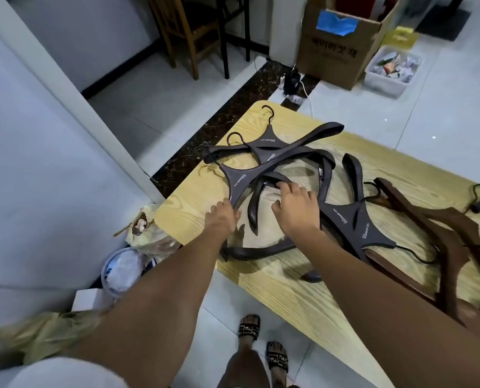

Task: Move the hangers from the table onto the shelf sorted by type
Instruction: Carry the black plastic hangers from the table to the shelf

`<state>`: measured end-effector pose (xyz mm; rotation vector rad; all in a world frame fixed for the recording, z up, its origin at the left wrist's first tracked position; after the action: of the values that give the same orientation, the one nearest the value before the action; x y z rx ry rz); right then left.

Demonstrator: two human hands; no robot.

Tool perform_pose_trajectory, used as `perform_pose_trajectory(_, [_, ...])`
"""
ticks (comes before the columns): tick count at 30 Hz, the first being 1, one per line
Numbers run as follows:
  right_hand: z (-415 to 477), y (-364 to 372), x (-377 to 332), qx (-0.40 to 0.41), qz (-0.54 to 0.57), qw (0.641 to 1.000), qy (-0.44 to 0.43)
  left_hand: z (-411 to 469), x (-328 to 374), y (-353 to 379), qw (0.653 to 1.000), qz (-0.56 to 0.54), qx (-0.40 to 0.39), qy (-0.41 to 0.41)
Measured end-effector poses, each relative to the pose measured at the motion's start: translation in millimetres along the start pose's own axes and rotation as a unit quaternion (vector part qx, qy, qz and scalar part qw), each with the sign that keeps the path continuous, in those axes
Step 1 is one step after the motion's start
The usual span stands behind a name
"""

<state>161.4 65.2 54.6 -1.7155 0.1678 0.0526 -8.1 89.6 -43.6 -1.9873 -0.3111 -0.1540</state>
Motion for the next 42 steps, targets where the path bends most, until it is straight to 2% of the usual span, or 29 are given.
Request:
perform_pose_trajectory(9, [23.8, 19.3, -2.0, -0.013, -0.011, 1.0, 0.021, 34.5, -13.9, 19.3, 0.992, -0.111, -0.042, -0.03])
perform_pose_trajectory(14, [26.1, 23.5, 8.1, -0.018, -0.011, 0.999, 0.038, 42.8, -24.4, 15.6, 0.99, -0.142, -0.007, -0.024])
perform_pose_trajectory(25, [17.8, 16.6, 22.9, -0.026, -0.005, 0.998, 0.063, 40.8, -55.7, -19.8, 0.952, -0.296, 0.068, -0.035])
perform_pose_trajectory(29, [8.6, 13.5, 38.8, -0.033, -0.004, 0.996, 0.085, 45.5, -61.6, -53.6, 0.951, -0.293, 0.1, -0.019])
perform_pose_trajectory(34, [-7.0, 5.4, 79.8, -0.042, -0.01, 0.989, 0.142, 57.1, -55.6, -100.3, 0.964, -0.233, 0.129, 0.002])
perform_pose_trajectory(42, [-43.8, 19.6, 136.0, -0.095, 0.002, 0.968, 0.234, 67.2, 26.1, -144.0, 0.967, -0.206, 0.118, 0.095])
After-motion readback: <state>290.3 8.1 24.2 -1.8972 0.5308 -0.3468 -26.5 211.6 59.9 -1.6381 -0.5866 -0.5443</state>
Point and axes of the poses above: each hand's wrist, its own z-axis towards the middle knuckle, its own y-axis out of the palm, x = y × z, the point moved 10 cm from there along z, towards the middle knuckle, and after that the axes turned 3 degrees about y, right-handed, at the moved point
